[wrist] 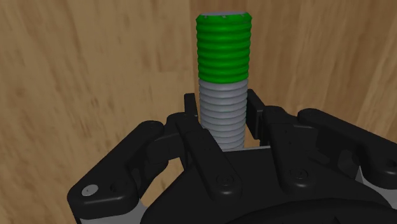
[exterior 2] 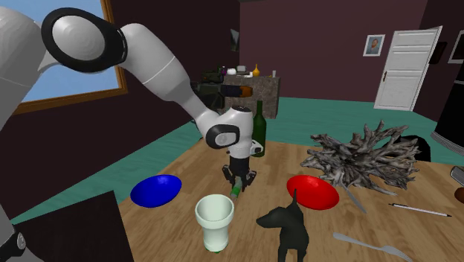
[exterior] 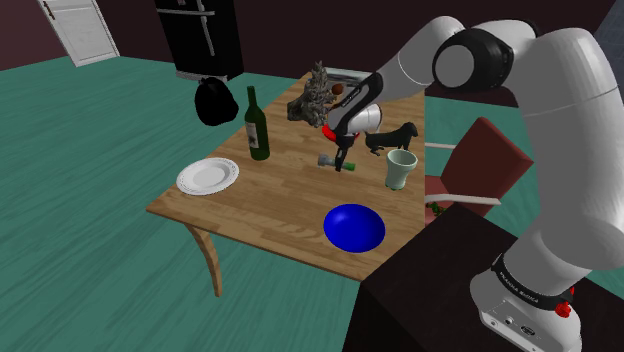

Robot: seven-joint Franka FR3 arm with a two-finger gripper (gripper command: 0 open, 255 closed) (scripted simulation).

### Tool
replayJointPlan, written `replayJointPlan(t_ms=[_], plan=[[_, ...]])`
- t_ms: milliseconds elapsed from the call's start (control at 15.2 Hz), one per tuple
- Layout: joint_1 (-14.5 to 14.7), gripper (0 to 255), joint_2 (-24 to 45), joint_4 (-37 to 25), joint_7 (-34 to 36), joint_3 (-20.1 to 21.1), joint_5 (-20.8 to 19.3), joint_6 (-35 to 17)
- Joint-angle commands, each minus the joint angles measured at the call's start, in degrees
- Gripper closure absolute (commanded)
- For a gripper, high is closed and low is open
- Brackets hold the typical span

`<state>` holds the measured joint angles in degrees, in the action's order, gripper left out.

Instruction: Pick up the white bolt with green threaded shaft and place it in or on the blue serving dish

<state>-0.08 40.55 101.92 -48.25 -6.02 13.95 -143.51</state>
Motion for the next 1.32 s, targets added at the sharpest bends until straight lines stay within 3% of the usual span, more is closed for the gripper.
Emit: replayJointPlan(t_ms=[0, 1056, 1254], plan=[[0.1, 255, -1.4, 0.6, 0.2, -0.2, -0.2, 0.8], [1.1, 255, -9.9, 1.3, 1.9, -1.7, -2.2, 8.6], [3.1, 255, -15.0, 10.0, 3.4, -1.6, -2.4, 4.8]])
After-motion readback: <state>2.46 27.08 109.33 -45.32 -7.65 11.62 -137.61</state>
